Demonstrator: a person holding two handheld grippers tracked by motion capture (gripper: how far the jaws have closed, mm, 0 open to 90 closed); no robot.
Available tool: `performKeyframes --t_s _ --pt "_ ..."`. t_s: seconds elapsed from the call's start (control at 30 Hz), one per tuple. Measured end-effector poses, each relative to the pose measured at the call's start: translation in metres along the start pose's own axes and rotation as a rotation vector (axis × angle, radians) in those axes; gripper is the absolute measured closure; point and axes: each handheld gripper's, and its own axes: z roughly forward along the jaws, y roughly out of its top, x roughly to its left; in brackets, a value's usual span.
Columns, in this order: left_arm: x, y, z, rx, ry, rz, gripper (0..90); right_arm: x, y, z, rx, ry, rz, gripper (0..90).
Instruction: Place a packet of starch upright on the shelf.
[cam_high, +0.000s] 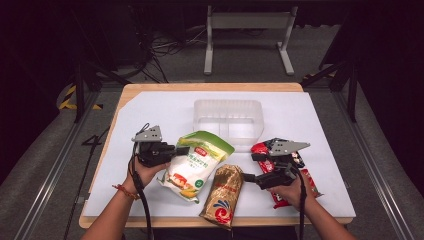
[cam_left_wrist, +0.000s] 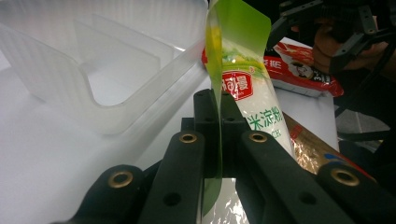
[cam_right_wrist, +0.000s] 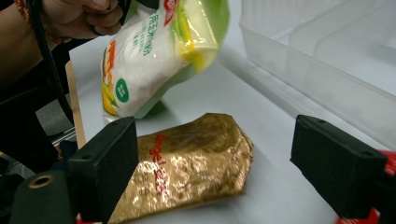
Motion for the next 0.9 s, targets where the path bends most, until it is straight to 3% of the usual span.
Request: performKeyframes --t_s 0.07,0.27,0.43,0.6,0.9 --pt "-0.001 0.001 0.003 0.001 0.000 0.006 90.0 0.001 0.003 0.014 -0.002 0.027 0.017 14.0" --pt "-0.002 0.001 0.003 0.001 0.007 0.024 90.0 0.006 0.011 0.032 0.006 0.063 0.024 13.2" --pt "-0.003 0.000 0.001 0.003 0.004 0.030 90.0 0.008 0.016 0.042 -0.019 0.097 0.043 13.3" --pt "-0.004 0.000 0.002 0.005 -0.005 0.029 90.0 0.012 0.022 0.051 -0.026 0.101 0.037 13.7" --pt "-0.007 0.001 0.001 -0.010 -0.011 0.036 90.0 0.015 0.027 0.069 -0.051 0.112 0.047 22.3"
